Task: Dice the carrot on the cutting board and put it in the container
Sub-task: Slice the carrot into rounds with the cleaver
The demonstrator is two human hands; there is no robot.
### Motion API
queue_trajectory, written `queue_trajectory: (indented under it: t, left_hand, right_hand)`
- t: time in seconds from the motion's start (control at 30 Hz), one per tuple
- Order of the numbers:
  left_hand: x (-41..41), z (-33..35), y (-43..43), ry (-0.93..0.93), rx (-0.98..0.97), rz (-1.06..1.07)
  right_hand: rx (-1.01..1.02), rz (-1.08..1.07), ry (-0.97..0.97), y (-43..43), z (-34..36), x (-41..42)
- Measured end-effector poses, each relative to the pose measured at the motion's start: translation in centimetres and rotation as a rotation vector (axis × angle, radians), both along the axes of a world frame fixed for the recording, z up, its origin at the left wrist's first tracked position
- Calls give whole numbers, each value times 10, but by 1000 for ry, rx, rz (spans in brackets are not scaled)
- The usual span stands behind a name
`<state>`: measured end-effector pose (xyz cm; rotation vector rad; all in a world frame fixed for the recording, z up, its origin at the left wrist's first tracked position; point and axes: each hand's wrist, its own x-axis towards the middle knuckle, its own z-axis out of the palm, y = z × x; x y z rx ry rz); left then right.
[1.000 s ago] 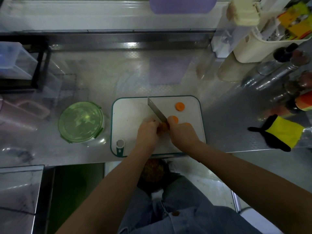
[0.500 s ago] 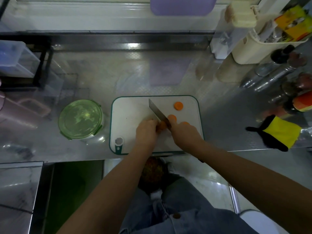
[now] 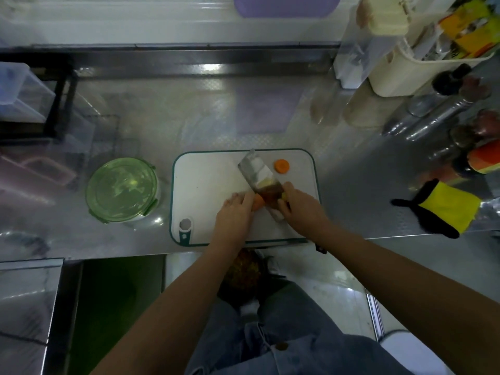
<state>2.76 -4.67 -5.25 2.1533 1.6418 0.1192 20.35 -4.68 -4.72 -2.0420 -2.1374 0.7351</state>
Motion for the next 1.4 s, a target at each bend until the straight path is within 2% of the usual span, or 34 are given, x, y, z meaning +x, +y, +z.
queue_trajectory:
  t: [0.27, 0.4, 0.5, 0.6, 0.67, 1.1, 1.27, 1.4]
  left_hand:
    - [-6, 2, -8, 139, 1, -31]
    - [-6, 2, -16, 50, 32, 4]
    - [-7, 4, -17, 55, 28, 14]
    - [-8, 6, -16, -113, 68, 78]
    - [-9, 5, -15, -157, 89, 112]
    - [-10, 8, -12, -117, 24, 154]
    - [-9, 6, -10, -100, 17, 149]
    - [-11, 3, -9, -10, 19, 107]
  right_hand:
    - [-19, -8, -10, -23, 4, -3]
    - [5, 10, -11, -28, 12, -7]
    - [82, 51, -21, -25, 21, -11]
    - [129, 54, -76, -18, 34, -14]
    - [131, 80, -106, -16, 40, -14]
    - [65, 170, -186, -25, 50, -23]
    - [21, 149, -216, -29, 53, -27]
    - [-8, 92, -184, -27, 45, -37]
